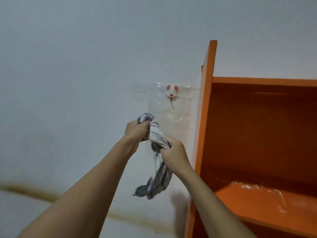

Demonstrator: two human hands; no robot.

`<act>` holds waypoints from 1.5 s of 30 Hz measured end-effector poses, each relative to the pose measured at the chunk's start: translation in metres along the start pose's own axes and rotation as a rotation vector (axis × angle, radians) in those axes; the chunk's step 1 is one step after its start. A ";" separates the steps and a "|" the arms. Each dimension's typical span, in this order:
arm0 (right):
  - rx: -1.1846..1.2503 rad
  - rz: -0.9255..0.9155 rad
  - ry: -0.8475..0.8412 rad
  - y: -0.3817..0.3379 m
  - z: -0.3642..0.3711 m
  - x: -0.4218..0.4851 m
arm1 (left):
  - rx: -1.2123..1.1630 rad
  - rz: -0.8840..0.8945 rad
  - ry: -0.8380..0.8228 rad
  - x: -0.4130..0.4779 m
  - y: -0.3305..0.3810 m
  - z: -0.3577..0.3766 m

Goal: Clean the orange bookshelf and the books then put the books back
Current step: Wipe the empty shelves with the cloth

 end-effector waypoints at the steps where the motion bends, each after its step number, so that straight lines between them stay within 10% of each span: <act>1: 0.011 -0.019 -0.006 -0.004 -0.004 -0.013 | 0.004 -0.006 0.005 -0.015 -0.003 -0.003; 12: 0.158 0.105 -0.017 -0.017 -0.126 -0.151 | 0.071 -0.068 0.215 -0.188 -0.033 0.006; 18: 0.353 0.247 0.114 -0.022 -0.167 -0.193 | 0.469 -0.156 -0.128 -0.284 -0.063 0.055; 23: 0.291 0.336 0.206 -0.026 -0.175 -0.215 | 0.084 -0.151 -0.426 -0.324 -0.071 0.106; 28: 0.141 0.396 0.337 -0.015 -0.181 -0.229 | -0.004 -0.192 -0.307 -0.328 -0.086 0.129; 33: 0.196 0.382 -0.028 -0.004 -0.173 -0.252 | -0.113 -0.233 -0.198 -0.317 -0.101 0.132; 45: -0.044 0.320 0.137 0.033 -0.215 -0.244 | 0.147 -0.230 -0.515 -0.280 -0.115 0.161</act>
Point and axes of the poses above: each hand's wrist, its own x-axis towards the middle knuckle, its own z-axis out of the palm, y = z × x, the point moved 5 cm from there along x, towards the middle knuckle, and after that the axes turned 1 degree about -x, right-handed, at the moved point
